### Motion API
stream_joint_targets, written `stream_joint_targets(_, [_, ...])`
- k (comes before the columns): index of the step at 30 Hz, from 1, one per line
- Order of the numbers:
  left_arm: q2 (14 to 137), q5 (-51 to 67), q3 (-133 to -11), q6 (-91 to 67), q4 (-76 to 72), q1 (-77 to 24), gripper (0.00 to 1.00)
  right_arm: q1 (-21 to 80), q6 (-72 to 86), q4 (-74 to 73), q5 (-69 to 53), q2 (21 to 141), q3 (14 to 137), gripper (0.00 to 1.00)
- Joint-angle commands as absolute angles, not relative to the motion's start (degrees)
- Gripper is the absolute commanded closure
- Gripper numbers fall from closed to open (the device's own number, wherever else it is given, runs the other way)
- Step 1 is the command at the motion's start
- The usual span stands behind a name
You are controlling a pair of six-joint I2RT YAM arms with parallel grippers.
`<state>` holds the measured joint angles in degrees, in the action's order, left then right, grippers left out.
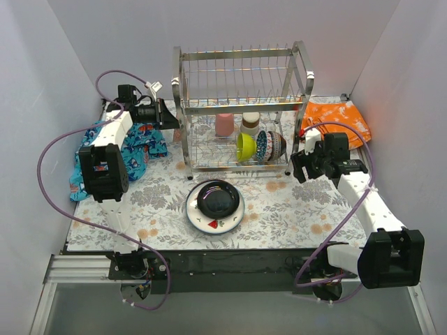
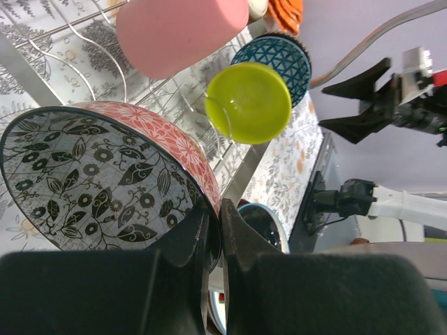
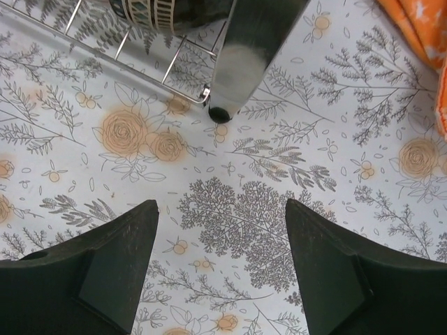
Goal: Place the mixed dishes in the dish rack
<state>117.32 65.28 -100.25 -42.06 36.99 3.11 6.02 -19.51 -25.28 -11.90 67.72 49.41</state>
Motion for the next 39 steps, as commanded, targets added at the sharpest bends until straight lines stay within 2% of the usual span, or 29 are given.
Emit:
stream_joint_targets(1, [118.5,73.4,-103.3,-48.8,29.1,3.4,1.0,5.7,-20.5,-27.7,-9.9,68.9,52.1,0.19])
stream_joint_targets(10, [120.0,79.0,-103.2,-57.7,17.9,0.8,1.0,5.6,-22.8,-27.7,-8.5,74.1,54.5,0.19])
stream_joint_targets(20, [116.0,80.9,-92.5,-71.1,2.5,-2.8,1.0,5.6,-23.1,-27.9,-8.5,76.0,54.8,0.19])
stream_joint_targets(32, [114.0,77.9,-78.2,-96.7,-24.6,-5.0,1.0,5.5,-23.2,-27.8,-8.9,75.9,53.7,0.19])
stream_joint_targets(39, [112.9,76.6,-73.7,-99.3,-27.0,-6.9,1.0,5.5,-23.1,-27.2,-9.4,75.6,52.4,0.19])
